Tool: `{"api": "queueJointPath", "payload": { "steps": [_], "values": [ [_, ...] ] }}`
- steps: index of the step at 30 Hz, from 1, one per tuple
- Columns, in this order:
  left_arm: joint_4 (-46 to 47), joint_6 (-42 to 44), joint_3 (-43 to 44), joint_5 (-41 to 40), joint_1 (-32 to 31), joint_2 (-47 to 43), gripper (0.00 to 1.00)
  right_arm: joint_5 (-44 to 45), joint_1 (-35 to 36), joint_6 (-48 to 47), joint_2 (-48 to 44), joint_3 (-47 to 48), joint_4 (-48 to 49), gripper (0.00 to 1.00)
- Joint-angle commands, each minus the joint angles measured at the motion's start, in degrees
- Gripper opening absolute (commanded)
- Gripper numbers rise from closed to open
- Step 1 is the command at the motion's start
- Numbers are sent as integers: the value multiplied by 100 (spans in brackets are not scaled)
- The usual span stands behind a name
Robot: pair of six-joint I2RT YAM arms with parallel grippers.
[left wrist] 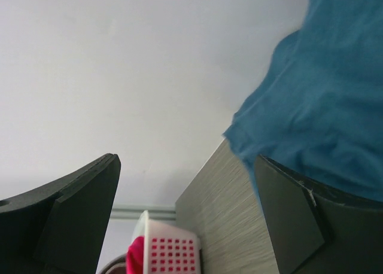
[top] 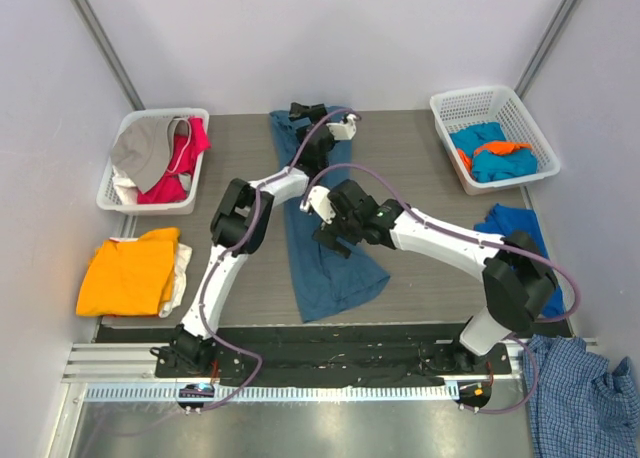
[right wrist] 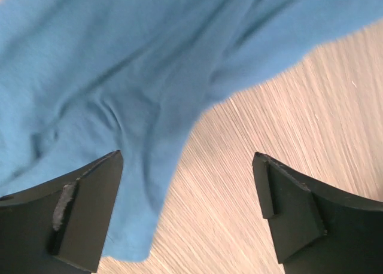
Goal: Fold and stack the t-shirts
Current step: Rotate the tshirt 90 degrees
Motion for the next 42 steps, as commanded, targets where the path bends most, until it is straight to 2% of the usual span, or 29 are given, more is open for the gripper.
{"api": "queueJointPath", "payload": {
  "steps": [1, 6, 8, 9, 15, 19, 23, 27, 30, 31, 34, 37, 42],
  "values": [
    [-290, -632, -873, -361, 0, -1492, 100, 718, 15, -88, -694, -391, 306, 100],
    [-2205, -2037, -2280, -230, -8, -2882, 100, 1255, -222, 79, -1178, -699, 500, 100],
    [-2866, -2513, -2564, 15, -35, -3498, 100, 1307, -371, 184, -1283, -700, 500, 100],
    [-3566, -2889, -2835, 156, -52, -3692, 100, 1369, -415, 211, -1318, -708, 508, 100],
    [-5327, -3587, -3994, 912, -649, -4905, 100, 1563, -626, 404, -1424, -814, 465, 100],
    [-5760, -4016, -4849, 1255, -1211, -5635, 100, 1247, -679, 413, -1651, -1173, 193, 99],
    [-6471, -4508, -5254, 2115, -1300, -6373, 100, 869, -688, 194, -1907, -1464, -299, 97],
    [-7236, -4528, -5552, 2819, -1406, -7014, 100, 483, -688, -87, -2285, -1833, -625, 95],
    [-7692, -4519, -5589, 3240, -1458, -7139, 100, -88, -688, -263, -2514, -2035, -880, 92],
    [-7834, -4501, -5571, 3686, -1485, -7139, 100, -177, -688, -307, -2540, -2105, -976, 90],
    [-8265, -4414, -5544, 4365, -1642, -7008, 98, -572, -679, -395, -2497, -2202, -1196, 86],
    [-8459, -4334, -5597, 4638, -1880, -6841, 95, -872, -679, -404, -2470, -2264, -1206, 82],
    [-8205, -4431, -5676, 4780, -2065, -6682, 93, -758, -679, -439, -2479, -2483, -855, 80]
  ]
}}
